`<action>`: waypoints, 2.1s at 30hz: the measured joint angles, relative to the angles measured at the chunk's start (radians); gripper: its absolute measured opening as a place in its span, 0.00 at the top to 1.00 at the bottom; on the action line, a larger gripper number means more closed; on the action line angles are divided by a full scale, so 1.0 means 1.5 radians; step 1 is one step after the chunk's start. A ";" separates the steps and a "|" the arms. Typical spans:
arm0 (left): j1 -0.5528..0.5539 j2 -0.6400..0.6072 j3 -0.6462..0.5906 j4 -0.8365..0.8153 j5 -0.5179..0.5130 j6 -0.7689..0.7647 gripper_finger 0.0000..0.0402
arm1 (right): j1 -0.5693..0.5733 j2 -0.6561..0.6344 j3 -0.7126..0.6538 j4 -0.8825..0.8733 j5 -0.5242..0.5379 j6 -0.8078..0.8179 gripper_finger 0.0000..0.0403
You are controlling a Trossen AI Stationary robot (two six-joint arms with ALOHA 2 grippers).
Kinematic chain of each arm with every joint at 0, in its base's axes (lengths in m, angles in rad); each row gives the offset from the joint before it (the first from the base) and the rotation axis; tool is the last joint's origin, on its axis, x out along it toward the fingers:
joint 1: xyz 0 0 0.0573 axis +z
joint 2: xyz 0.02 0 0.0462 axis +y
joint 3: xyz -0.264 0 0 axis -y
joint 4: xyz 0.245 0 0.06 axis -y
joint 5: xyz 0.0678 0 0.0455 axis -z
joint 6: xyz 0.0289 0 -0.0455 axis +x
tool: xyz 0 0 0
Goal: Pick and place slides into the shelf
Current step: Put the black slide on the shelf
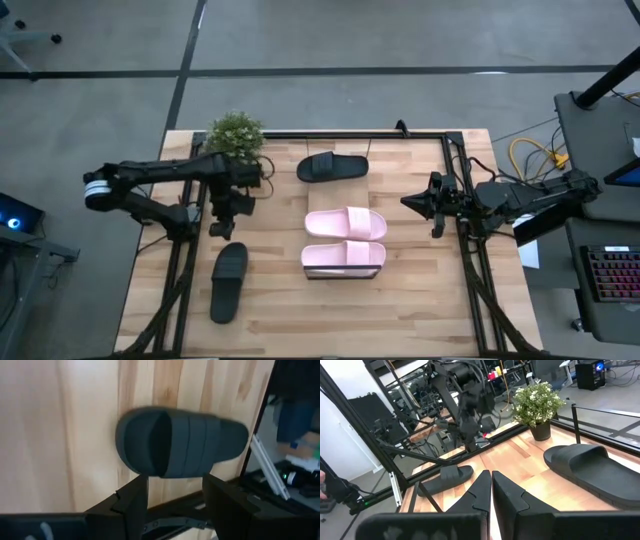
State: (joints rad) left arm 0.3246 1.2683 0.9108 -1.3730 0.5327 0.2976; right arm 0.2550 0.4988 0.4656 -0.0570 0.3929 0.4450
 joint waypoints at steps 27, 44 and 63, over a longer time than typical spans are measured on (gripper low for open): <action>-0.126 0.040 -0.095 0.153 0.022 -0.062 0.57 | 0.000 0.000 0.000 -0.042 0.000 0.000 0.98; -0.162 0.085 -0.123 0.228 0.061 -0.109 0.57 | 0.000 0.000 0.000 -0.043 -0.002 0.000 0.98; -0.170 0.162 -0.131 0.246 0.110 -0.103 0.57 | 0.000 0.000 0.000 -0.043 -0.005 0.001 0.98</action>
State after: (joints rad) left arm 0.0700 1.5107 0.7136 -1.0035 0.6981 0.1431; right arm 0.2550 0.4983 0.4656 -0.1223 0.3851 0.4458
